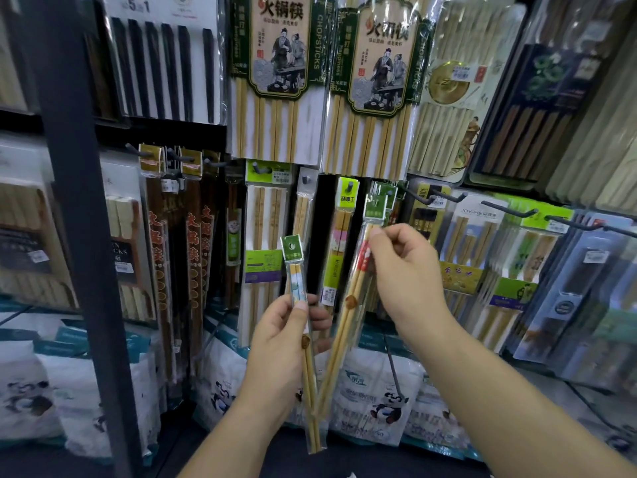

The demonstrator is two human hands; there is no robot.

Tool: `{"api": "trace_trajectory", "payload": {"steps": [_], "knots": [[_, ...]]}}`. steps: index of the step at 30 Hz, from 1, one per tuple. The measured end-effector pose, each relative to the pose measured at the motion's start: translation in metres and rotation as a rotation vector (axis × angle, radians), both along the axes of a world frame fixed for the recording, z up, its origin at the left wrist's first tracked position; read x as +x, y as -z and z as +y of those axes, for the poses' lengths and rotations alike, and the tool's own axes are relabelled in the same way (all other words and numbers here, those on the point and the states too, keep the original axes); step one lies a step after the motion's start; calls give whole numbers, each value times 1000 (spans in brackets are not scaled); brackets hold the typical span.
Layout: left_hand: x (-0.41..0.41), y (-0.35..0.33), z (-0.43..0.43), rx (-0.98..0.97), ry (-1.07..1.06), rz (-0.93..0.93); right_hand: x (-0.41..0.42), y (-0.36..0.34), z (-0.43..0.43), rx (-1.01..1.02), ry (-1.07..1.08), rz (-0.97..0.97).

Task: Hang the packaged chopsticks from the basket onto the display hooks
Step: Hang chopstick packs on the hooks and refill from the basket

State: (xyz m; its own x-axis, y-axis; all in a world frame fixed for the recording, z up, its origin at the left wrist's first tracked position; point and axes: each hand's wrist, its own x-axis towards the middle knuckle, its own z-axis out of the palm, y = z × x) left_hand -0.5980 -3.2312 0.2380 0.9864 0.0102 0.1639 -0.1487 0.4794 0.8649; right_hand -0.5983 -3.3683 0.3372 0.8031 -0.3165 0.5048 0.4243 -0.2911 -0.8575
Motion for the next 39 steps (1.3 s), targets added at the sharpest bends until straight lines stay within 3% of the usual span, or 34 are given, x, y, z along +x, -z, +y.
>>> {"api": "trace_trajectory", "payload": {"steps": [39], "knots": [[-7, -3, 3, 21, 53, -38, 25, -21, -12, 116, 182, 13]]}}
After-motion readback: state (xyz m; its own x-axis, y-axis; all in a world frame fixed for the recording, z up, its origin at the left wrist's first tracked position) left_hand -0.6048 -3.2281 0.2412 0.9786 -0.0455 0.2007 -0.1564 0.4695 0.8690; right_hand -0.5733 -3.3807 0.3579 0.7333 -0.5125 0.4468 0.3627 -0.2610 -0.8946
